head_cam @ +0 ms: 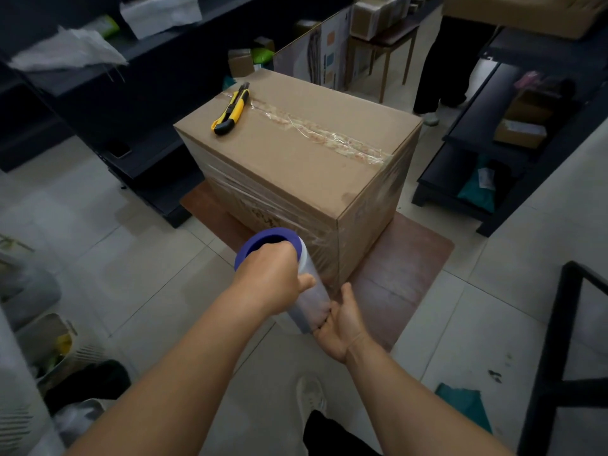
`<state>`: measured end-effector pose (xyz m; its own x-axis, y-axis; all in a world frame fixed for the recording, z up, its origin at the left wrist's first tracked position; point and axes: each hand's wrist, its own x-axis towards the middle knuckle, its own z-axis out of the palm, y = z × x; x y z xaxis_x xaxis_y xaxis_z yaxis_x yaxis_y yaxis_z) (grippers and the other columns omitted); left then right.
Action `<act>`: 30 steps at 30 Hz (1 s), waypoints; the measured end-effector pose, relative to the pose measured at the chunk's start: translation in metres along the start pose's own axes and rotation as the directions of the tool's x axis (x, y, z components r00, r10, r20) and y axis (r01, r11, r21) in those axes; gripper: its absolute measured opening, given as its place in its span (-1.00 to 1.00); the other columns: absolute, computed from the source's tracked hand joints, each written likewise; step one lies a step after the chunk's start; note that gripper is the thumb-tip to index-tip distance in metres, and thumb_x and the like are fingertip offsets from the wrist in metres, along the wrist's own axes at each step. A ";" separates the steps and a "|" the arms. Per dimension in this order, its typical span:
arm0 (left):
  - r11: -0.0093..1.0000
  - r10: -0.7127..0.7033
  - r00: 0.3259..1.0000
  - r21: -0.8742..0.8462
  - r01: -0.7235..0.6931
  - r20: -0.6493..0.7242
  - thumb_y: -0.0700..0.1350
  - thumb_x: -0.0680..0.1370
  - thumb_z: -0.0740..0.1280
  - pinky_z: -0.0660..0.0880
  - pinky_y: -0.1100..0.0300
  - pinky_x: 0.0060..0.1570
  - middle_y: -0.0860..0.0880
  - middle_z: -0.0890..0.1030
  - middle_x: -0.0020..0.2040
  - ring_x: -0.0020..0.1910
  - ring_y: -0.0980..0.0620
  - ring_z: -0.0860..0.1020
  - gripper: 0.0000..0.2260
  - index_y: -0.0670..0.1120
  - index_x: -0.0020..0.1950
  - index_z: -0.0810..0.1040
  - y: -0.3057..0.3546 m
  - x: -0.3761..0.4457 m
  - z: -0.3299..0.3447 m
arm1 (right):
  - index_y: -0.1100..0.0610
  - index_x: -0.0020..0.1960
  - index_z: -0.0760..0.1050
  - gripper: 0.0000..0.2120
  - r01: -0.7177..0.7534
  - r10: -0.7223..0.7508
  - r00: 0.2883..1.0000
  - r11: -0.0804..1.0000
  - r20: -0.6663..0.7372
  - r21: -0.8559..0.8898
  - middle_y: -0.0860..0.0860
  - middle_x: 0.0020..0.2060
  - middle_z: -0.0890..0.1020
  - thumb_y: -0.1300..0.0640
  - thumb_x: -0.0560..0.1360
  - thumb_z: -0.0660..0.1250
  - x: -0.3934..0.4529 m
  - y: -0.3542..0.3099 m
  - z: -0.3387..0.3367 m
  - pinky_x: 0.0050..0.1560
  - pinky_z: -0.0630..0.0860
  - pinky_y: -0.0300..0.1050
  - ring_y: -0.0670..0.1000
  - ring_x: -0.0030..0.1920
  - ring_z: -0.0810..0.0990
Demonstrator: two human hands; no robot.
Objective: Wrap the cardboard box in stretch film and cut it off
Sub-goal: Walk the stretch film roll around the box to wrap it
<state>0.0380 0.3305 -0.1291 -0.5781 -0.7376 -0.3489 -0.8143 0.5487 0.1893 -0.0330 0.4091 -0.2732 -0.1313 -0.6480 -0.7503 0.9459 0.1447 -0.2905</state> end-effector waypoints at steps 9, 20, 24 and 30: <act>0.999 0.039 0.999 -0.012 -0.039 0.030 0.09 0.51 0.36 0.28 0.19 -0.46 -0.02 0.36 -0.46 -0.49 0.03 0.33 -0.62 -0.10 -0.32 0.31 -0.026 0.019 -0.006 | 0.27 0.05 0.52 -0.39 -0.001 0.003 0.997 1.000 -0.076 0.024 0.16 -0.25 0.73 -0.14 0.67 -0.14 0.027 0.011 0.015 -0.27 0.57 -0.14 0.07 -0.16 0.68; 0.983 0.168 0.984 0.061 -0.171 0.054 0.16 0.52 0.32 0.31 0.18 -0.39 0.01 0.37 -0.41 -0.47 0.06 0.34 -0.62 -0.10 -0.19 0.28 -0.050 0.042 -0.020 | 0.22 -0.18 0.44 -0.52 0.042 -0.022 0.993 0.986 -0.119 0.163 0.08 -0.58 0.55 0.01 0.69 -0.10 0.046 0.017 0.039 -0.62 0.43 -0.27 -0.02 -0.61 0.53; 0.974 0.200 0.977 0.090 -0.206 0.072 0.17 0.51 0.31 0.34 0.17 -0.32 0.02 0.38 -0.39 -0.44 0.06 0.35 -0.63 -0.11 -0.12 0.30 -0.053 0.048 -0.023 | 0.22 -0.16 0.46 -0.54 0.066 -0.040 0.993 0.965 -0.108 0.255 0.08 -0.55 0.57 0.00 0.67 -0.06 0.046 0.020 0.046 -0.51 0.47 -0.17 -0.01 -0.58 0.55; 0.961 0.244 0.964 0.105 -0.255 0.108 0.18 0.52 0.30 0.32 0.18 -0.36 0.02 0.38 -0.40 -0.45 0.05 0.36 -0.62 -0.08 -0.22 0.28 -0.057 0.059 -0.029 | 0.26 0.02 0.55 -0.59 0.093 -0.073 0.994 0.953 -0.081 0.288 0.13 -0.34 0.68 0.00 0.66 0.04 0.057 0.025 0.045 -0.41 0.58 -0.17 0.04 -0.39 0.67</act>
<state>0.0486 0.2443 -0.1341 -0.7501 -0.5344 -0.3896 -0.6298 0.7569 0.1745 -0.0037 0.3427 -0.2963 -0.2232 -0.5944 -0.7726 0.9748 -0.1374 -0.1759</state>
